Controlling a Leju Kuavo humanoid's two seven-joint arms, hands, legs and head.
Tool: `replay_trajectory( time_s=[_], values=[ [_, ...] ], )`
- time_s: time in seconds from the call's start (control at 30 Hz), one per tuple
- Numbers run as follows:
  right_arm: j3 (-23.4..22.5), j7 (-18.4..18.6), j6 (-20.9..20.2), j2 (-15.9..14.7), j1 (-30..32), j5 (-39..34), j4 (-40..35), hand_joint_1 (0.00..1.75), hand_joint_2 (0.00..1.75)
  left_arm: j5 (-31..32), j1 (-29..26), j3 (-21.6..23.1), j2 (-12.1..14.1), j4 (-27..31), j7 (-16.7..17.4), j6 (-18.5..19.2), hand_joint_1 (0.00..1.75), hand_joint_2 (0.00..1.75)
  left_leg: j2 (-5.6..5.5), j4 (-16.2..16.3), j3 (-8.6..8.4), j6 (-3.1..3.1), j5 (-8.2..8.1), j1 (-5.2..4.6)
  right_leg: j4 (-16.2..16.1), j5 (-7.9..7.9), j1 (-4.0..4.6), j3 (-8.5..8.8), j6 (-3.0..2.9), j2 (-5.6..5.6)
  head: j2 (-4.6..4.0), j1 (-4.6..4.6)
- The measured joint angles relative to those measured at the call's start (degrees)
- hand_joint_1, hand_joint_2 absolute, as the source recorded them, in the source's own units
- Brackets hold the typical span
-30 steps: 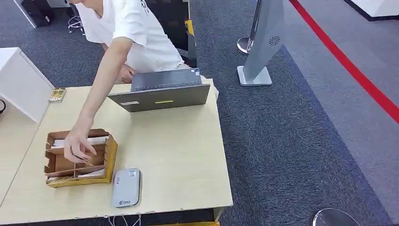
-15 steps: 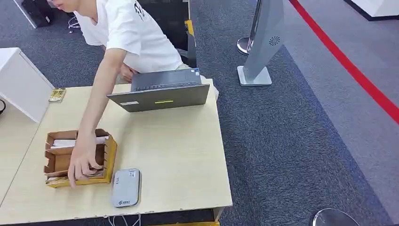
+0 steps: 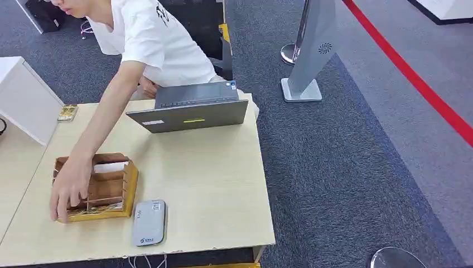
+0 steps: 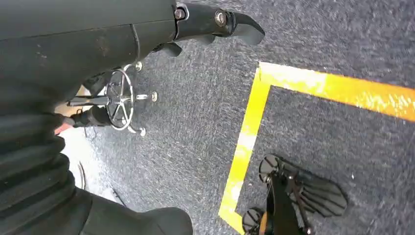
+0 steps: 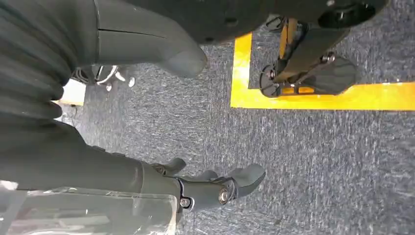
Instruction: Pass the card to the sensor for recognition and then transmit it.
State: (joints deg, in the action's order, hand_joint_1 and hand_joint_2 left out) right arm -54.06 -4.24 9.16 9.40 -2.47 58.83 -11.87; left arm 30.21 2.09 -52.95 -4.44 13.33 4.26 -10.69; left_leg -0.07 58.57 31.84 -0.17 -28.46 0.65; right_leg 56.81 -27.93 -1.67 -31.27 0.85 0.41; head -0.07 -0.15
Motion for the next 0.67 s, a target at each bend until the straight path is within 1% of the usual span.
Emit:
replay_trajectory(
  time_s=[0.3,0.67],
  values=[
    [9.45,0.87,-1.79,-0.79,2.06,-11.62,-2.10,0.00,1.75,-5.95,-1.71,9.32,0.39,0.02,-0.90,2.01,0.00,1.75,0.01,0.00,0.00,0.00,0.00,0.00,0.00,0.00,0.01,0.00,0.00,0.00,0.02,0.00],
    [22.55,1.90,-4.06,-3.10,4.74,-26.16,-4.68,0.00,1.75,-13.49,-4.22,22.14,1.59,1.81,-1.88,4.66,0.00,1.75,0.00,0.00,0.00,0.00,0.00,0.00,0.00,0.00,0.01,0.00,0.00,0.00,0.00,0.00]
  ],
)
